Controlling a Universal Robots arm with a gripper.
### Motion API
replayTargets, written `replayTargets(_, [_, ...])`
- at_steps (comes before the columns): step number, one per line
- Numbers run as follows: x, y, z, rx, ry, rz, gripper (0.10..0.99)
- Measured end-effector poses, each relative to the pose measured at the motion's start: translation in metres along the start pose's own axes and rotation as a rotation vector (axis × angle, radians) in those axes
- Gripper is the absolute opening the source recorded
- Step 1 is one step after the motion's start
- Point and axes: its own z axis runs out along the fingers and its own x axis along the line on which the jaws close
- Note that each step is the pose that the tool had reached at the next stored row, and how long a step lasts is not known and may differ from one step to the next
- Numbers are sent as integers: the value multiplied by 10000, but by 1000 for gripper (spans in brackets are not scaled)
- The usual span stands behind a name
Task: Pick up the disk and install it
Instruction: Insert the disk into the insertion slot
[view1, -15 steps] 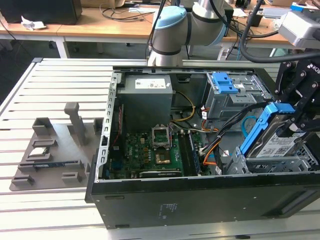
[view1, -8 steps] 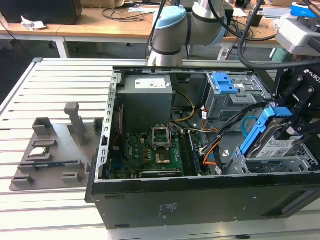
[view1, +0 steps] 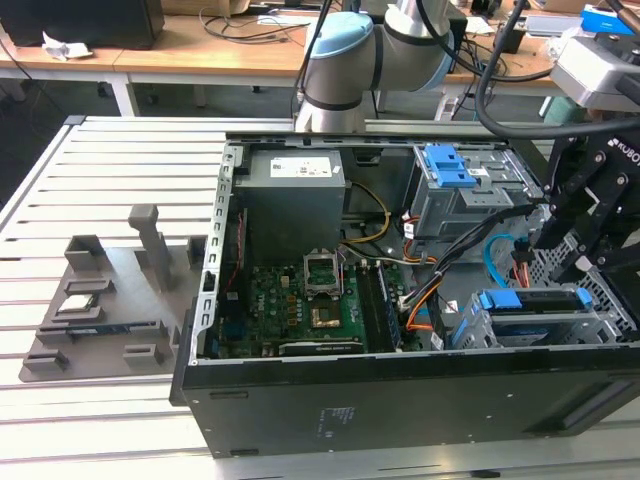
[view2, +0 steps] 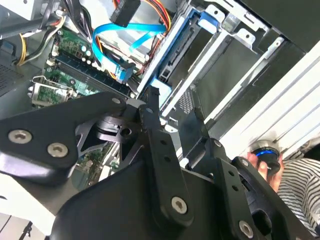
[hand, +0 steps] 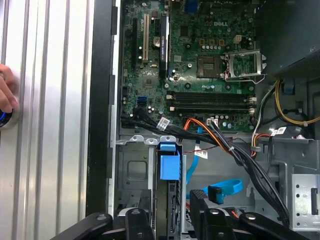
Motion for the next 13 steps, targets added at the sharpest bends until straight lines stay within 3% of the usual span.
replayTargets(2, [0,0,0,0,1,0,424])
replayTargets(4, [0,0,0,0,1,0,294])
replayTargets(5, [0,0,0,0,1,0,294])
replayTargets(6, [0,0,0,1,1,-1,176])
replayTargets(7, [0,0,0,0,1,-1,176])
replayTargets(8, [0,0,1,1,1,0,106])
replayTargets(13, [0,0,1,0,1,-1,106])
